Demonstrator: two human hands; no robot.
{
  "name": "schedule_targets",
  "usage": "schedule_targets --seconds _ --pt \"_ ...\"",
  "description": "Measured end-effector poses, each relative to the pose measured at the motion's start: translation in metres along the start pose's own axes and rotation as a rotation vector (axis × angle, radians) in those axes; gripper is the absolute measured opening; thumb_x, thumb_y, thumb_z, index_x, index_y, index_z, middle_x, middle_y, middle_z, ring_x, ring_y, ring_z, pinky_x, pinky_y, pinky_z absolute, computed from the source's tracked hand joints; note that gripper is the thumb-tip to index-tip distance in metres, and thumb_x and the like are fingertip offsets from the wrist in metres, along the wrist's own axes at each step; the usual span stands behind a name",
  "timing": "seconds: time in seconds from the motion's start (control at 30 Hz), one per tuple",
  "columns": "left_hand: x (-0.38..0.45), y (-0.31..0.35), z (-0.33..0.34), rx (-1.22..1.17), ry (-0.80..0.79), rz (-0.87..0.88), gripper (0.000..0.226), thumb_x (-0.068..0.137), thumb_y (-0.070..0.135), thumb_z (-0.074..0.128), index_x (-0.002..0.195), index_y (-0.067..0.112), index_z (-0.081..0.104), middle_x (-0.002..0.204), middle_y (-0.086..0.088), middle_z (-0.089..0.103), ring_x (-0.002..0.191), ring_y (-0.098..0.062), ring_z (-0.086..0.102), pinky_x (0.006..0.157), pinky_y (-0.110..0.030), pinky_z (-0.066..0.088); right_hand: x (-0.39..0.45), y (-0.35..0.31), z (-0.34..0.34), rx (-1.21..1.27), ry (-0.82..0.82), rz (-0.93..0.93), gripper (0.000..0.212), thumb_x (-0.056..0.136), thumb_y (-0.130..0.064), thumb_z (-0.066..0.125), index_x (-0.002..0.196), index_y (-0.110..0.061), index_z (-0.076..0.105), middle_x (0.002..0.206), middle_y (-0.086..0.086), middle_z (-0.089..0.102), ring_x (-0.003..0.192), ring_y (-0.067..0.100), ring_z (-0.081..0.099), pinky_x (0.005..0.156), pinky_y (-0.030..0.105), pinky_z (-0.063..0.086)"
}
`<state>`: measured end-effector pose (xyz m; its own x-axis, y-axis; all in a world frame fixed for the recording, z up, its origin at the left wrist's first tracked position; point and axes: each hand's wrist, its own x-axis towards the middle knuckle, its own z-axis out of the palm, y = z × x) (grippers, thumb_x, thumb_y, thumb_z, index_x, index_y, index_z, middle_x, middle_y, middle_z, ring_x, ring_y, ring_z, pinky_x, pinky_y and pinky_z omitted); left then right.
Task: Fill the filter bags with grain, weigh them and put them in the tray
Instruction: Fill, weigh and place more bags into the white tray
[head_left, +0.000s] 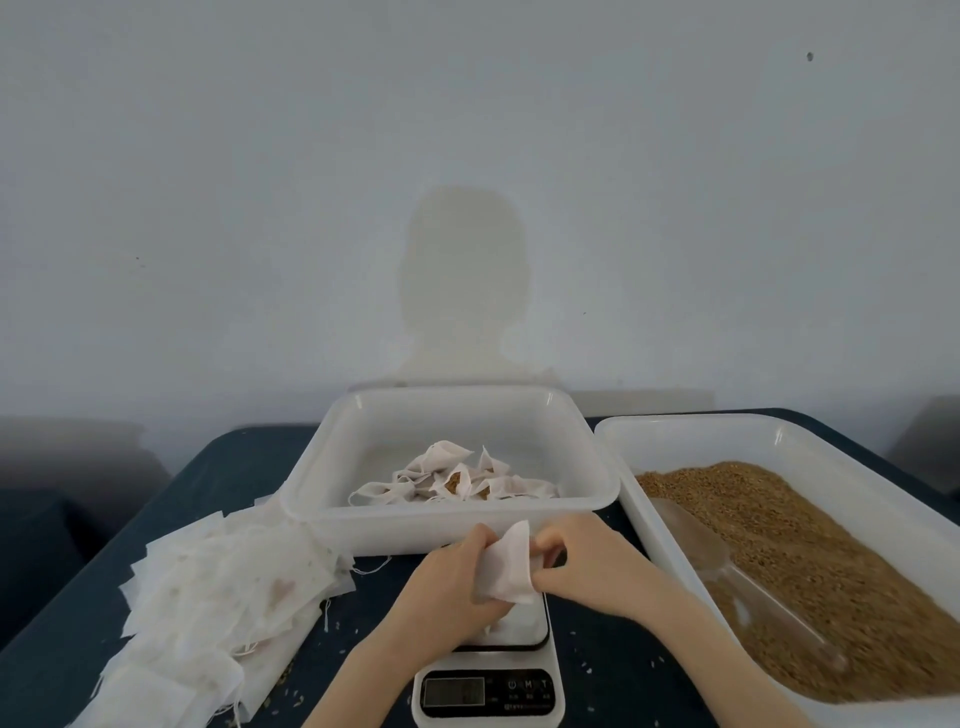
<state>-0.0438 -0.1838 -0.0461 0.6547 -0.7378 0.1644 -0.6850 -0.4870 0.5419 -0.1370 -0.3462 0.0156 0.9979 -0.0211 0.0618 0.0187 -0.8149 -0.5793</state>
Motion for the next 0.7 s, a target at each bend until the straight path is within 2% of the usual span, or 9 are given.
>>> schedule_targets --seconds 0.1,0.17,0.23,0.37,0.5,0.57,0.63,0.7 --pt "0.000 0.000 0.000 -0.006 -0.032 -0.036 0.033 0.081 0.054 0.058 0.102 0.038 0.038 0.083 0.016 0.058 0.070 0.001 0.056 0.061 -0.014 0.040 -0.002 0.001 -0.003 -0.046 -0.002 0.002 0.025 0.079 -0.037 0.063 0.060 -0.054 0.062 0.066 -0.018 0.060 0.066 0.003 0.053 0.065 0.027 0.046" --pt "0.000 0.001 0.000 0.021 -0.028 -0.031 0.033 0.080 0.058 0.056 0.099 0.041 0.036 0.082 0.019 0.055 0.071 0.005 0.053 0.058 -0.012 0.036 -0.003 0.003 -0.007 -0.003 -0.003 0.021 0.009 0.084 -0.037 0.065 0.082 -0.038 0.074 0.084 -0.015 0.067 0.080 0.003 0.061 0.077 0.026 0.050" --pt "0.002 0.003 0.000 0.022 -0.018 -0.028 0.032 0.081 0.058 0.056 0.099 0.041 0.037 0.079 0.019 0.055 0.070 0.006 0.052 0.056 -0.012 0.034 -0.004 0.008 -0.015 0.074 0.029 0.012 0.009 0.087 -0.035 0.067 0.090 -0.032 0.075 0.090 -0.016 0.068 0.086 -0.003 0.060 0.081 0.019 0.049" --pt "0.016 0.011 0.000 0.045 -0.011 -0.026 0.038 0.082 0.053 0.057 0.113 0.037 0.042 0.090 0.017 0.060 0.081 -0.002 0.058 0.066 -0.020 0.044 -0.013 0.025 -0.040 0.091 0.128 0.064 0.010 0.088 -0.035 0.066 0.089 -0.044 0.071 0.088 -0.022 0.069 0.085 -0.011 0.060 0.076 0.009 0.045" --pt "0.031 0.027 0.003 0.039 -0.010 0.010 0.044 0.083 0.050 0.059 0.121 0.034 0.042 0.099 0.013 0.061 0.087 -0.008 0.059 0.073 -0.026 0.048 -0.029 0.059 -0.065 -0.040 0.219 0.190 0.010 0.090 -0.034 0.064 0.088 -0.040 0.072 0.086 -0.020 0.069 0.080 -0.005 0.062 0.078 0.017 0.051" --pt "0.040 0.038 0.004 0.038 0.014 0.044 0.046 0.084 0.050 0.060 0.123 0.033 0.044 0.106 0.012 0.061 0.091 -0.008 0.057 0.077 -0.025 0.048 -0.041 0.083 -0.078 -0.131 0.247 0.301 0.012 0.092 -0.035 0.061 0.087 -0.038 0.072 0.086 -0.019 0.069 0.074 -0.002 0.063 0.071 0.019 0.054" --pt "0.050 0.050 0.007 0.062 0.019 0.079 0.049 0.085 0.050 0.060 0.127 0.030 0.044 0.110 0.010 0.061 0.095 -0.011 0.058 0.080 -0.025 0.047 -0.056 0.110 -0.090 -0.295 0.213 0.439 0.013 0.093 -0.038 0.058 0.083 -0.040 0.067 0.084 -0.018 0.069 0.067 -0.002 0.063 0.060 0.015 0.051" --pt "0.060 0.061 0.011 0.082 -0.007 0.112 0.050 0.085 0.048 0.061 0.128 0.028 0.043 0.112 0.006 0.063 0.100 -0.014 0.059 0.084 -0.029 0.048 -0.071 0.135 -0.095 -0.421 0.118 0.580 0.014 0.090 -0.047 0.059 0.084 -0.037 0.066 0.083 -0.015 0.068 0.068 -0.002 0.063 0.061 0.016 0.053"
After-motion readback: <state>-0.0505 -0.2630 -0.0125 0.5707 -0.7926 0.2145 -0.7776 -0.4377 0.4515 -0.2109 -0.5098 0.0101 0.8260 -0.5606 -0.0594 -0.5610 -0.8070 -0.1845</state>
